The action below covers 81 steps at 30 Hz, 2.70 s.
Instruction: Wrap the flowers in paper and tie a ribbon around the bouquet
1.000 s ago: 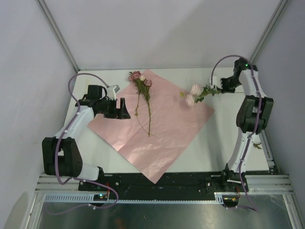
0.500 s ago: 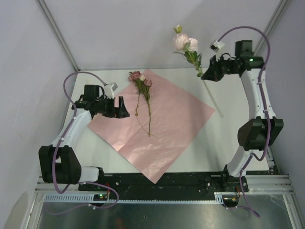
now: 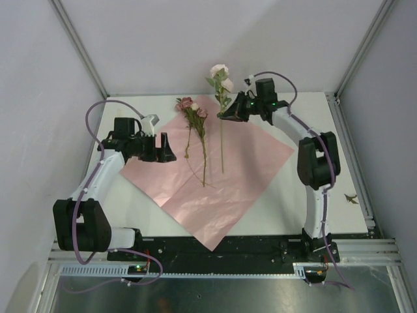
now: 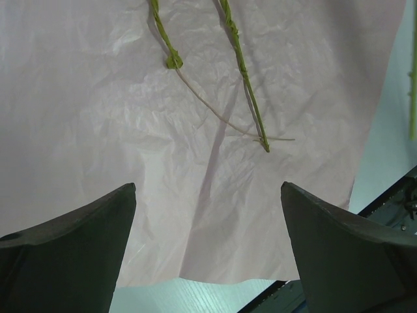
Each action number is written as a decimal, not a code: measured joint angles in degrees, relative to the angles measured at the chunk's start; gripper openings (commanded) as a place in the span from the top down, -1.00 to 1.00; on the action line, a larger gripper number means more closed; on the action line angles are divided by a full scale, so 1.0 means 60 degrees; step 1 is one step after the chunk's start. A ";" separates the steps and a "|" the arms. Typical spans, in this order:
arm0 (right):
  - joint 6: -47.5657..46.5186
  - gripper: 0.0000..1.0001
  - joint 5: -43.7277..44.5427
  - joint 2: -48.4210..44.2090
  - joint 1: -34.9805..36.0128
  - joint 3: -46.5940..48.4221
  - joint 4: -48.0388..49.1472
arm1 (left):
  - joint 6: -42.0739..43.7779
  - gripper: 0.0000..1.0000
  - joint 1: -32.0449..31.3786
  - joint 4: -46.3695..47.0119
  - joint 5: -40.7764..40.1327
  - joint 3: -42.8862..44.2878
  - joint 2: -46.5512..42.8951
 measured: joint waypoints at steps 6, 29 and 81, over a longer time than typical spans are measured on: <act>0.1144 1.00 0.0816 0.1734 0.0430 0.0925 0.0871 | -0.0066 -0.95 0.0000 0.0058 0.0004 -0.0331 0.0022; -0.0142 -0.59 0.0987 0.3555 0.0841 0.1621 0.0408 | 0.0197 -0.99 0.0011 0.0474 -0.0069 -0.0601 0.0368; -0.7566 -0.05 0.2670 0.1020 -0.2845 -0.0171 -0.6754 | -0.0120 -0.78 -0.1111 0.0073 0.0787 0.0834 0.4011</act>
